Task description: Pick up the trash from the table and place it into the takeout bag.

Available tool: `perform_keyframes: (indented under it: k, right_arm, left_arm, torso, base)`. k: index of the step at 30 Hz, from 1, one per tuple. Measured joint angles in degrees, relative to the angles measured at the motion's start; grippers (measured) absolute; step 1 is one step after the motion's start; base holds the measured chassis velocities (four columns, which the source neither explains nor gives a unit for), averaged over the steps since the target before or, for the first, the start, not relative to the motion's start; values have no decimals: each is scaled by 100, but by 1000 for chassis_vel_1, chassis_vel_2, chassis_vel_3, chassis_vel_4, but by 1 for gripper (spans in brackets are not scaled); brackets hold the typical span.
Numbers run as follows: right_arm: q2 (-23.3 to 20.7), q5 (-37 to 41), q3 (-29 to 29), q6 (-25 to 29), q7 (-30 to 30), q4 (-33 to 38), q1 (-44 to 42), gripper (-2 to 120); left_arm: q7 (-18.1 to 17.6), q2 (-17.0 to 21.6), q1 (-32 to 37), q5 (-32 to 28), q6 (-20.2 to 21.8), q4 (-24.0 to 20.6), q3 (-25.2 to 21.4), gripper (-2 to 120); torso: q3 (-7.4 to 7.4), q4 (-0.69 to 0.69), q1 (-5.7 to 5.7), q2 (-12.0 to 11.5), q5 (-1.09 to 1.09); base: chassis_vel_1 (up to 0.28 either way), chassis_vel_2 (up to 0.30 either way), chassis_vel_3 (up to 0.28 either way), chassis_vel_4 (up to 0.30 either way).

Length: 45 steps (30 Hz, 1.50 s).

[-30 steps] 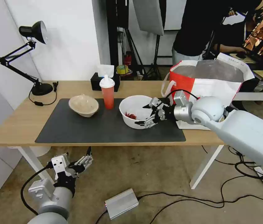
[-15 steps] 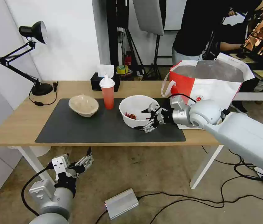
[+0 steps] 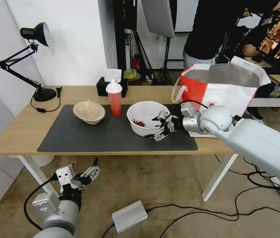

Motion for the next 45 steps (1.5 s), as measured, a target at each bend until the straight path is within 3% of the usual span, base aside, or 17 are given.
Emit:
perform_keyframes:
  k: [23, 45]
  right_arm:
    - [508, -122, -351, 70, -222, -775, 416, 100]
    - [610, -291, -456, 131, -326, -913, 356, 100]
  left_arm:
    - [20, -9, -39, -10, 12, 48, 0, 100]
    - [21, -49, -27, -13, 8, 72, 38, 100]
  torso:
    - [0, 0, 0, 0, 0]
    - [0, 0, 0, 0, 0]
  base:
    - [0, 0, 0, 0]
    - [0, 0, 0, 0]
